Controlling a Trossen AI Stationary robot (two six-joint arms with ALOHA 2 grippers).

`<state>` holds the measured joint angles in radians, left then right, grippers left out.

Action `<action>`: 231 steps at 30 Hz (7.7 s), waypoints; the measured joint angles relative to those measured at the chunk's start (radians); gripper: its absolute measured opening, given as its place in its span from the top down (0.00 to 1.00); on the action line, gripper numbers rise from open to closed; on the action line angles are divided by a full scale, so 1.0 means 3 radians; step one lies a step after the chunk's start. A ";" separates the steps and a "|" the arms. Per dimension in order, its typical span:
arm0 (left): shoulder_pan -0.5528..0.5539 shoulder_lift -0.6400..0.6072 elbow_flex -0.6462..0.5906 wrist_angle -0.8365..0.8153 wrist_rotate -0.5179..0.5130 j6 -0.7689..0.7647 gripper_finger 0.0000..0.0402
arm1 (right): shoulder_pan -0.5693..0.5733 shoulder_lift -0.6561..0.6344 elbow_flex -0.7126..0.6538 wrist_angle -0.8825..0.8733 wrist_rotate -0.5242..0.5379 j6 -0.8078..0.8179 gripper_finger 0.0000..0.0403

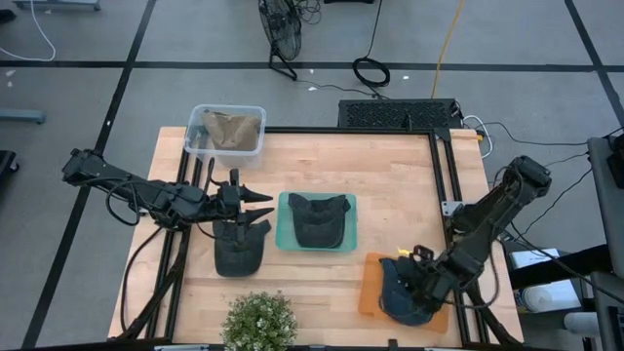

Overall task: Pick & Place hat
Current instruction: Adjust the orange bin, then put the black cap into the green bin

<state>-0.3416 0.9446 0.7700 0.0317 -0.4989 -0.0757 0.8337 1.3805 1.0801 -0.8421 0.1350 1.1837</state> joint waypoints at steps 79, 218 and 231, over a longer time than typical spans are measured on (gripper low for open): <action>0.0000 -0.0001 0.0000 -0.0017 0.0000 -0.0001 0.67 | -0.0586 0.0323 -0.0497 0.0116 -0.0530 -0.0502 1.00; -0.0477 0.0949 -0.0263 -0.3014 0.1406 -0.2400 0.98 | -0.2405 -0.0143 -0.0607 0.2717 0.0324 -0.4933 1.00; -0.0477 0.0949 0.0256 -0.3710 0.1329 -0.2155 0.99 | -0.2405 -0.0146 -0.0607 0.2719 0.0327 -0.4917 1.00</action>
<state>-0.4847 1.2293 0.8469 -1.0815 -0.1002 -0.7223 0.1123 1.3368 0.8982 -0.0265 0.2333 -0.2915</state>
